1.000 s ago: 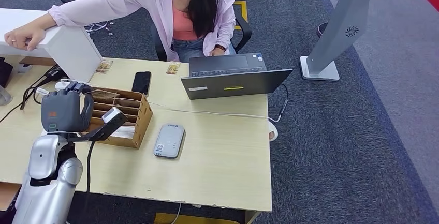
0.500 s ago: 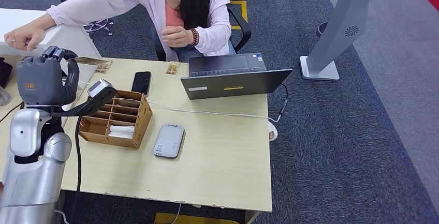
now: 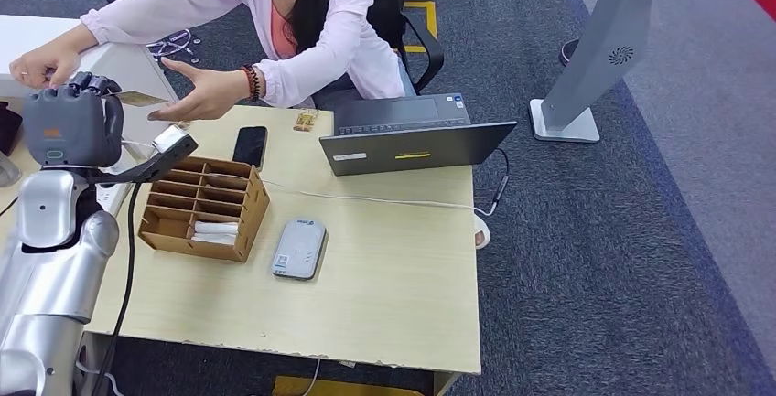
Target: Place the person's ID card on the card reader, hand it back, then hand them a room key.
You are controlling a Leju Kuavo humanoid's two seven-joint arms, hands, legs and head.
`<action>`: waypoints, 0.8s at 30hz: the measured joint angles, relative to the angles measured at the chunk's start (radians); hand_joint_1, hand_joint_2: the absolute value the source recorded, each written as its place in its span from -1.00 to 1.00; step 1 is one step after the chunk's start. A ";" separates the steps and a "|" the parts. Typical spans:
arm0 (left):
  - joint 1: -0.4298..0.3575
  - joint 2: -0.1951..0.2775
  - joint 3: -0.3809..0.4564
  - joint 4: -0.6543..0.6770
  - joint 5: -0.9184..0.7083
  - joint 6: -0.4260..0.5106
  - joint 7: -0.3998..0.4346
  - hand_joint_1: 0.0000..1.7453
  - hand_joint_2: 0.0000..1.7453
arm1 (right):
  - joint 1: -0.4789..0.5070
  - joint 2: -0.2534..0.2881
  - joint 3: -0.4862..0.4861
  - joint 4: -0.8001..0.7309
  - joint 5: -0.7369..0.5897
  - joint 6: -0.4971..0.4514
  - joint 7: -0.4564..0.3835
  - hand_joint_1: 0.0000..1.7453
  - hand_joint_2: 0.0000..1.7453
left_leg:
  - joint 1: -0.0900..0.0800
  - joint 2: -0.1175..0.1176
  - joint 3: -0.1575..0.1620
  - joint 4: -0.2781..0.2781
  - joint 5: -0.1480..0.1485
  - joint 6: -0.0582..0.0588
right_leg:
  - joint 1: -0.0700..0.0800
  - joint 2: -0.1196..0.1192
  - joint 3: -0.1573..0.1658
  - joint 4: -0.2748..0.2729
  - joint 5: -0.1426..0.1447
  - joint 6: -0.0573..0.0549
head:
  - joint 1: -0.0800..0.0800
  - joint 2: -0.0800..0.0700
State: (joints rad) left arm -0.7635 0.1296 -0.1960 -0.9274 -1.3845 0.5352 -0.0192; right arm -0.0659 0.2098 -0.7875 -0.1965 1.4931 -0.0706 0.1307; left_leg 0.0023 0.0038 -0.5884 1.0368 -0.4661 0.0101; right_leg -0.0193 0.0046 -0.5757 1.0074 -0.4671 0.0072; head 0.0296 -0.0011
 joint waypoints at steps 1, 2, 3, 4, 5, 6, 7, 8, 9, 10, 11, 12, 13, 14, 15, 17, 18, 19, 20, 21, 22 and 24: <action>0.000 0.001 0.001 0.014 0.002 0.004 0.000 1.00 1.00 | 0.000 0.000 0.001 0.000 0.000 0.000 0.001 -1.00 -1.00 | 0.000 0.000 0.000 0.000 0.000 0.000 | 0.000 0.000 0.000 0.000 0.000 0.000 | 0.000 0.000; 0.000 0.002 0.002 0.025 0.006 0.008 0.000 0.50 1.00 | 0.000 0.000 0.002 0.000 0.000 0.001 0.001 -1.00 -1.00 | 0.000 0.000 0.000 0.000 0.000 0.000 | 0.000 0.000 0.000 0.000 0.000 0.000 | 0.000 0.000; 0.001 0.003 0.005 0.034 0.010 0.012 0.000 0.00 1.00 | 0.000 0.000 0.003 0.000 0.000 0.001 0.001 -1.00 -1.00 | 0.000 0.000 0.000 0.000 0.000 0.000 | 0.000 0.000 0.000 0.000 0.000 0.000 | 0.000 0.000; 0.002 0.003 0.010 0.042 0.015 0.018 -0.001 -0.50 1.00 | 0.000 0.000 0.003 0.000 0.001 0.001 0.001 -1.00 -1.00 | 0.000 0.000 0.000 0.000 0.000 0.000 | 0.000 0.000 0.000 0.000 0.000 0.000 | 0.001 0.000; 0.005 0.004 0.014 0.049 0.019 0.023 -0.002 -1.00 1.00 | 0.000 0.000 0.004 0.000 0.001 0.000 0.001 -1.00 -1.00 | 0.000 0.000 0.000 0.000 0.000 0.000 | 0.000 0.000 0.000 0.000 0.000 0.000 | 0.000 0.000; 0.009 0.005 0.019 0.054 0.023 0.027 -0.003 -1.00 1.00 | 0.000 0.000 0.004 0.000 0.001 0.000 0.001 -1.00 -1.00 | 0.000 0.000 -0.001 0.000 0.000 0.000 | 0.000 0.000 0.000 0.000 0.000 0.000 | 0.000 0.000; 0.014 0.006 0.024 0.059 0.026 0.030 -0.003 -1.00 1.00 | 0.000 0.000 0.005 0.000 0.001 -0.001 0.001 -1.00 -1.00 | 0.000 0.000 -0.001 0.000 0.000 0.000 | 0.000 0.000 0.000 0.000 0.000 0.000 | 0.000 0.000; 0.018 0.006 0.029 0.063 0.028 0.030 -0.003 -1.00 1.00 | 0.000 0.000 0.005 0.000 0.002 -0.002 0.001 -1.00 -1.00 | 0.000 0.000 -0.001 0.000 0.000 0.000 | 0.000 0.000 0.000 0.000 0.000 0.000 | 0.000 0.000; 0.022 0.006 0.034 0.067 0.029 0.030 -0.002 -1.00 1.00 | 0.000 0.000 0.005 0.000 0.002 -0.002 0.002 -1.00 -1.00 | 0.000 0.000 -0.001 0.000 0.000 0.000 | 0.000 0.000 -0.001 0.000 0.000 0.000 | 0.000 0.000; 0.025 0.006 0.039 0.070 0.030 0.030 -0.002 -1.00 1.00 | 0.000 0.000 0.005 0.000 0.003 -0.003 0.002 -1.00 -1.00 | 0.000 0.000 -0.001 0.000 0.000 0.000 | 0.000 0.000 -0.001 0.000 0.000 0.000 | 0.000 0.000; 0.028 0.006 0.043 0.073 0.031 0.030 -0.001 -1.00 1.00 | 0.000 0.000 0.005 0.000 0.003 -0.003 0.003 -1.00 -1.00 | 0.000 0.000 -0.001 0.000 0.000 0.000 | 0.000 0.000 -0.001 0.000 0.000 0.000 | 0.000 0.000; 0.029 0.006 0.046 0.076 0.031 0.030 -0.001 -1.00 1.00 | 0.000 0.000 0.005 0.000 0.004 -0.003 0.003 -1.00 -1.00 | 0.000 0.000 -0.001 0.000 0.000 0.000 | 0.000 0.000 -0.001 0.000 0.000 0.000 | 0.000 0.000; 0.030 0.006 0.049 0.078 0.032 0.030 -0.001 -1.00 1.00 | 0.000 0.000 0.005 0.000 0.004 -0.003 0.003 -1.00 -1.00 | 0.000 0.000 -0.001 0.000 0.000 0.000 | 0.000 0.000 -0.001 0.000 0.000 0.000 | 0.000 0.000; 0.030 0.006 0.050 0.081 0.032 0.030 -0.001 -1.00 1.00 | 0.000 0.000 0.005 0.000 0.004 -0.003 0.003 -1.00 -1.00 | 0.000 0.000 -0.001 0.000 0.000 0.000 | 0.000 0.000 -0.001 0.000 0.000 0.000 | 0.000 0.000; 0.031 0.006 0.050 0.082 0.033 0.030 -0.001 -1.00 1.00 | 0.000 0.000 0.005 0.000 0.004 -0.003 0.004 -1.00 -1.00 | 0.000 0.000 -0.001 0.000 0.000 0.000 | 0.000 0.000 -0.001 0.000 0.000 0.000 | 0.001 0.000; 0.033 0.006 0.051 0.085 0.033 0.030 -0.001 -1.00 1.00 | 0.000 0.000 0.005 0.000 0.004 -0.003 0.004 -1.00 -1.00 | 0.000 0.000 -0.001 0.000 0.000 0.000 | 0.000 0.000 -0.001 0.000 0.000 0.000 | 0.001 0.000; 0.033 0.006 0.051 0.085 0.033 0.030 -0.001 -1.00 1.00 | 0.000 0.000 0.005 0.000 0.004 -0.003 0.004 -1.00 -1.00 | 0.000 0.000 -0.001 0.000 0.000 0.000 | 0.000 0.000 -0.001 0.000 0.000 0.000 | 0.000 0.000; 0.034 0.006 0.052 0.085 0.033 0.030 -0.001 -1.00 1.00 | 0.000 0.000 0.005 0.000 0.004 -0.003 0.004 -1.00 -1.00 | 0.000 0.000 -0.001 0.000 0.000 0.000 | 0.000 0.000 -0.001 0.000 0.000 0.000 | 0.000 0.000; 0.034 0.006 0.053 0.085 0.033 0.030 -0.001 -1.00 1.00 | 0.000 0.000 0.005 0.000 0.004 -0.003 0.004 -1.00 -1.00 | 0.000 0.000 -0.001 0.000 0.000 0.000 | 0.000 0.000 -0.001 0.000 0.000 0.000 | 0.000 0.000; 0.035 0.006 0.055 0.085 0.036 0.031 -0.001 -1.00 1.00 | 0.000 0.000 0.005 0.000 0.004 -0.004 0.005 -1.00 -1.00 | 0.000 0.000 -0.001 0.000 0.000 0.000 | 0.000 0.000 -0.001 0.000 0.000 0.000 | 0.000 0.000; 0.037 0.006 0.057 0.085 0.040 0.032 -0.003 -1.00 1.00 | 0.000 0.000 0.005 0.000 0.004 -0.004 0.006 -1.00 -1.00 | 0.000 0.000 -0.001 0.000 0.000 0.000 | 0.000 0.000 -0.001 0.000 0.000 0.000 | 0.000 0.000; 0.044 0.006 0.065 0.084 0.059 0.036 -0.017 -1.00 1.00 | 0.000 0.000 0.005 0.000 0.002 -0.005 0.008 -1.00 -1.00 | 0.000 0.000 -0.001 0.000 0.000 0.000 | 0.000 0.000 -0.001 0.000 0.000 0.000 | 0.000 0.000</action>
State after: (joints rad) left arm -0.7195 0.1354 -0.1314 -0.8430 -1.3253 0.5712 -0.0363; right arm -0.0659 0.2098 -0.7824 -0.1965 1.4956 -0.0755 0.1391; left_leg 0.0023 0.0037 -0.5892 1.0368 -0.4660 0.0102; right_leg -0.0193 0.0045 -0.5763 1.0073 -0.4671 0.0072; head 0.0300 -0.0011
